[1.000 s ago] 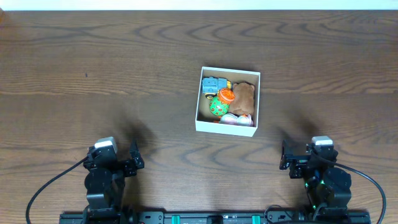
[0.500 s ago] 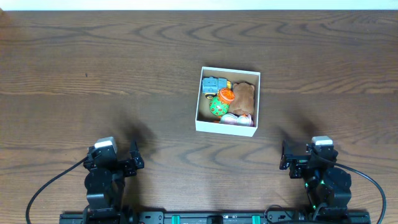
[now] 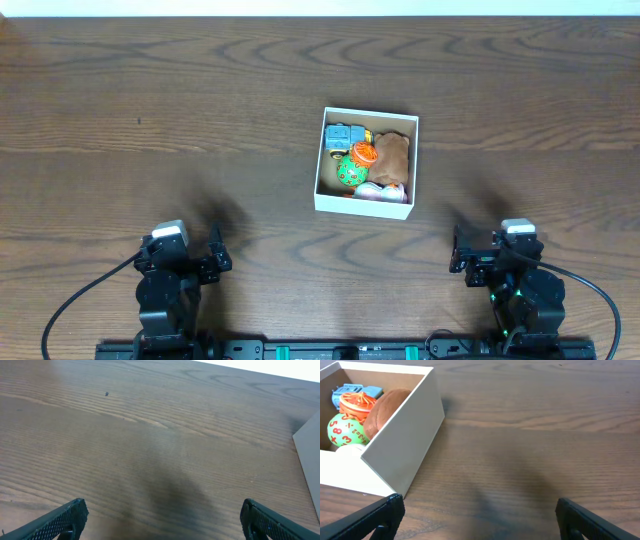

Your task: Pack container

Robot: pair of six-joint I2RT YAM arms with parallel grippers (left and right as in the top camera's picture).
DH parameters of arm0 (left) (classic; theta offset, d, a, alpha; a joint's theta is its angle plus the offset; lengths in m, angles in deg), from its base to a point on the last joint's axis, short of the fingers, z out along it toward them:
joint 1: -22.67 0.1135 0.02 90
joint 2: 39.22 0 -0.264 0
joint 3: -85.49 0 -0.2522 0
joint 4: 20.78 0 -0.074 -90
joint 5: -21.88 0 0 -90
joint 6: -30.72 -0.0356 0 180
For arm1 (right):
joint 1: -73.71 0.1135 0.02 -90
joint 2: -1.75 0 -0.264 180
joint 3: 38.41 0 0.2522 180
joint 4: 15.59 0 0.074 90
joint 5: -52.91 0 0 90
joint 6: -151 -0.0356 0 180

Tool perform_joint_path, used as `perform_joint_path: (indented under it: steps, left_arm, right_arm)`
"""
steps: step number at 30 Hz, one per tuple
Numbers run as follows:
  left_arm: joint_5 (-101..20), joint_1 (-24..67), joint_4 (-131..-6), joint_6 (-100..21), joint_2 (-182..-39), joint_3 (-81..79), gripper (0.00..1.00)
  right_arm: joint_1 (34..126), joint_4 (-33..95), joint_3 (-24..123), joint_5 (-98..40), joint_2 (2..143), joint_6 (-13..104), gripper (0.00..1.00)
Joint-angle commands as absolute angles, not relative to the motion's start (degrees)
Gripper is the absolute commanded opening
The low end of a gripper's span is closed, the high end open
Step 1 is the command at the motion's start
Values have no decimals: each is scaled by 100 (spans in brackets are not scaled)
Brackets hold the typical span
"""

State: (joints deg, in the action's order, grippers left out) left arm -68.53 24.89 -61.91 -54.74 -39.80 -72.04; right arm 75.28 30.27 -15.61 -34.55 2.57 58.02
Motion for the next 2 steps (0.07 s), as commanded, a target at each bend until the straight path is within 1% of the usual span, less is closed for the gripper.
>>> perform_joint_path:
  steps: [1, 2]
  left_arm:
    - [-6857, 2511, -6187, -5424, -3945, -7302, 98]
    - [-6857, 2511, -6187, -5424, -3945, -7302, 98]
  right_arm:
    - [7484, 3031, -1616, -3518, 211, 5721, 99]
    - [7484, 3031, -1616, -3518, 211, 5721, 99]
